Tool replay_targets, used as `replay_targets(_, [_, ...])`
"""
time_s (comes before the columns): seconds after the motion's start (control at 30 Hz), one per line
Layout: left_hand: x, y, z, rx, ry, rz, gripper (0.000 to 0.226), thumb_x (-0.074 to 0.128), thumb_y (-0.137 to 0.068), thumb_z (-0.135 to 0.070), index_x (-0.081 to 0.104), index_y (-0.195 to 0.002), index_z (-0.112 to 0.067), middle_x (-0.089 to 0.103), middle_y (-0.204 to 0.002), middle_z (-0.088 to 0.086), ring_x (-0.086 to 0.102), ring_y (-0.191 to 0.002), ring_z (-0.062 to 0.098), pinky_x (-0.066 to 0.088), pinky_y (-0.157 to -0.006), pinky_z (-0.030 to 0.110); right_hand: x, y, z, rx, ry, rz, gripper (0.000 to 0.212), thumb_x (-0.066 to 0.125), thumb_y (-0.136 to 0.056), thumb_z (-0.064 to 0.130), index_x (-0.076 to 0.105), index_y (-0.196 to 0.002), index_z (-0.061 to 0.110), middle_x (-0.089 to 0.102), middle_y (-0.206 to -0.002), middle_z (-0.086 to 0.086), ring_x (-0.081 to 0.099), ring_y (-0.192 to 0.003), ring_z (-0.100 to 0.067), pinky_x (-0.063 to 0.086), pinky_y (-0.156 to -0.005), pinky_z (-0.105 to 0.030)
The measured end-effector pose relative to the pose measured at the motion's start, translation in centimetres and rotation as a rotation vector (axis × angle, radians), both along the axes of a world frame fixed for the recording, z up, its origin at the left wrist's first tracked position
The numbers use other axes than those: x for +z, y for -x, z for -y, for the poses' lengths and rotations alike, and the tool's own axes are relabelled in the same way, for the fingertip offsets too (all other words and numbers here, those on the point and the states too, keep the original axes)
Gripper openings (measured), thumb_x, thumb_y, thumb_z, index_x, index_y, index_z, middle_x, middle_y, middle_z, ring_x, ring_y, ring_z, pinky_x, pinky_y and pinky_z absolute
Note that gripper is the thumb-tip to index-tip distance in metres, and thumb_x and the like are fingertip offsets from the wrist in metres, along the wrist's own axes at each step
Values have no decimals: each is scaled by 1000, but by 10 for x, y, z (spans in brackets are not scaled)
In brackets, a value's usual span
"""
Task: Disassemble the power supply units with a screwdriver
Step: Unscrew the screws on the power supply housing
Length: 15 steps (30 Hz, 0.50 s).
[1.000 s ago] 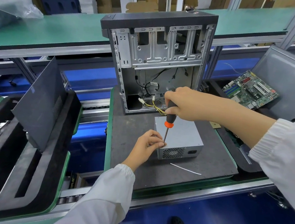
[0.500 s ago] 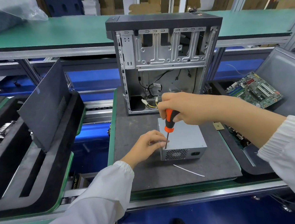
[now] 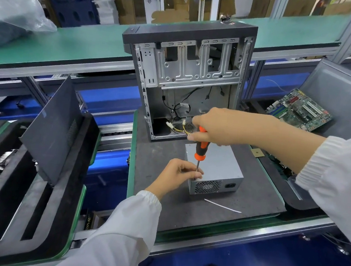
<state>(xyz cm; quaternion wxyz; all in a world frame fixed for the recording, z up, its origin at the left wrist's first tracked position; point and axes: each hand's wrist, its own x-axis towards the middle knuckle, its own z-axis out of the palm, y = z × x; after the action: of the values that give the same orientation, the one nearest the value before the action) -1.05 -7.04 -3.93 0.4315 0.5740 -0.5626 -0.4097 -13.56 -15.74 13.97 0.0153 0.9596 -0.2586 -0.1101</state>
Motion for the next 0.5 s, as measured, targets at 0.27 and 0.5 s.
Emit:
replay_targets(0.27, [1, 2, 0, 10, 11, -86, 14, 62, -93, -5, 73, -102, -2, 75, -89, 14, 71, -88, 19, 54, -87, 26, 15, 5, -2, 132, -185, -107, 33, 60, -88, 10, 51, -113, 29, 47, -102, 3, 55, -92, -22, 49, -76, -38])
replay_targets(0.5, [4, 2, 0, 27, -1, -71, 11, 66, -90, -5, 74, -95, 1, 74, -90, 18, 71, -89, 27, 55, -89, 33, 9, 0, -5, -89, 174, 1, 62, 32, -89, 70, 45, -76, 11, 50, -65, -3, 52, -48, -14, 33, -43, -26])
